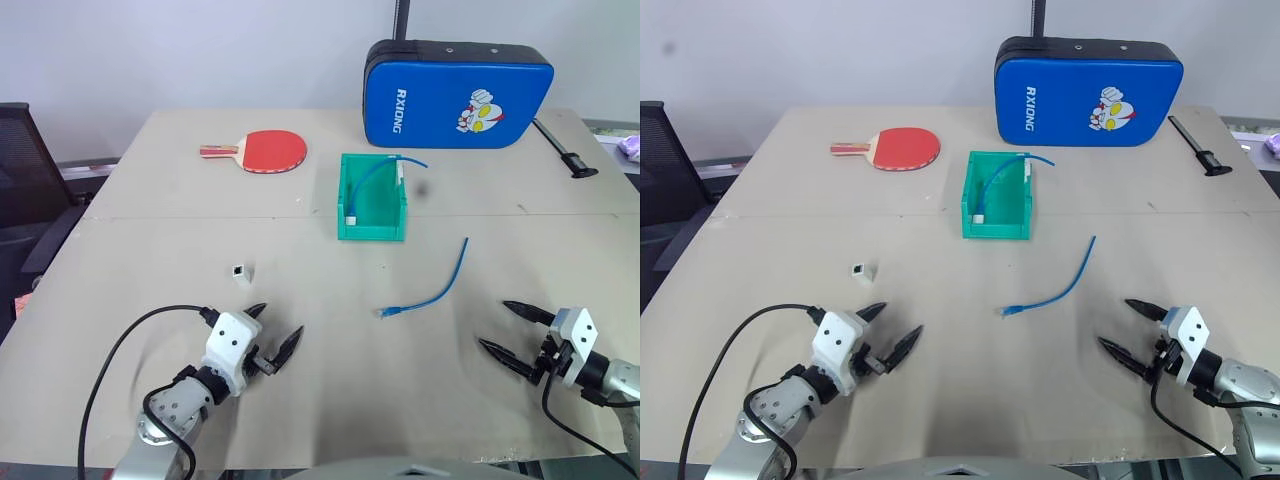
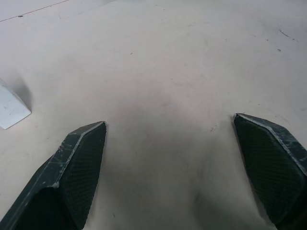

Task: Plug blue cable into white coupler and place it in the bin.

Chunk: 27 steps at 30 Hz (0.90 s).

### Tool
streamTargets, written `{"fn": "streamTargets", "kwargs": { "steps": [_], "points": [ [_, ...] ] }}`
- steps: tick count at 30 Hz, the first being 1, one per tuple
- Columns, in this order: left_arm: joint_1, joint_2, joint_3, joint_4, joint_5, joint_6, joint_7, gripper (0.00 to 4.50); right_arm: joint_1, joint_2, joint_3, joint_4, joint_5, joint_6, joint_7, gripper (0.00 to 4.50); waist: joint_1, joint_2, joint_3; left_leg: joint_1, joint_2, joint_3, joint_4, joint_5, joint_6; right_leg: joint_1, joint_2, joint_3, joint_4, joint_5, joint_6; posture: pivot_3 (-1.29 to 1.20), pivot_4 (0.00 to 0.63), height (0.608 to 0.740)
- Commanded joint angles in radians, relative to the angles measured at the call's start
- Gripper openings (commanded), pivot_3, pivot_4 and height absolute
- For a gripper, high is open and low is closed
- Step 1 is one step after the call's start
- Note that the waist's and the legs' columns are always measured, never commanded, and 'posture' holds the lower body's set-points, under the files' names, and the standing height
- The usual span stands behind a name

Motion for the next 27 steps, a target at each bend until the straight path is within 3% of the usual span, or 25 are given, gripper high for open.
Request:
{"fn": "streamTargets", "kwargs": {
  "steps": [1, 19, 27],
  "points": [
    [0.036, 0.013, -0.016, 0.013, 0.008, 0.022, -0.027, 4.33, -0.008, -0.016, -0.027, -0.008, 0.014, -0.019, 0.014, 4.50, 0.000, 0.000, 0.000, 0.000, 0.000, 0.000, 0.000, 0.000, 0.000, 0.000, 0.000, 0.000, 0.000, 0.000, 0.000, 0.00, 0.150, 0.681],
    [0.031, 0.016, -0.017, 0.030, 0.007, 0.008, -0.047, 4.33, 0.000, -0.023, -0.033, -0.016, 0.007, -0.022, 0.023, 4.50, 0.000, 0.000, 0.000, 0.000, 0.000, 0.000, 0.000, 0.000, 0.000, 0.000, 0.000, 0.000, 0.000, 0.000, 0.000, 0.00, 0.150, 0.681],
    [-0.009, 0.105, 0.022, -0.057, -0.079, 0.028, -0.165, 4.33, -0.103, -0.086, 0.087, -0.163, -0.001, 0.112, 0.089, 4.50, -0.002, -0.002, 0.004, 0.001, 0.000, 0.000, 0.000, 0.000, 0.000, 0.000, 0.001, 0.000, 0.001, 0.000, 0.000, 0.00, 0.150, 0.681]
  ]
}}
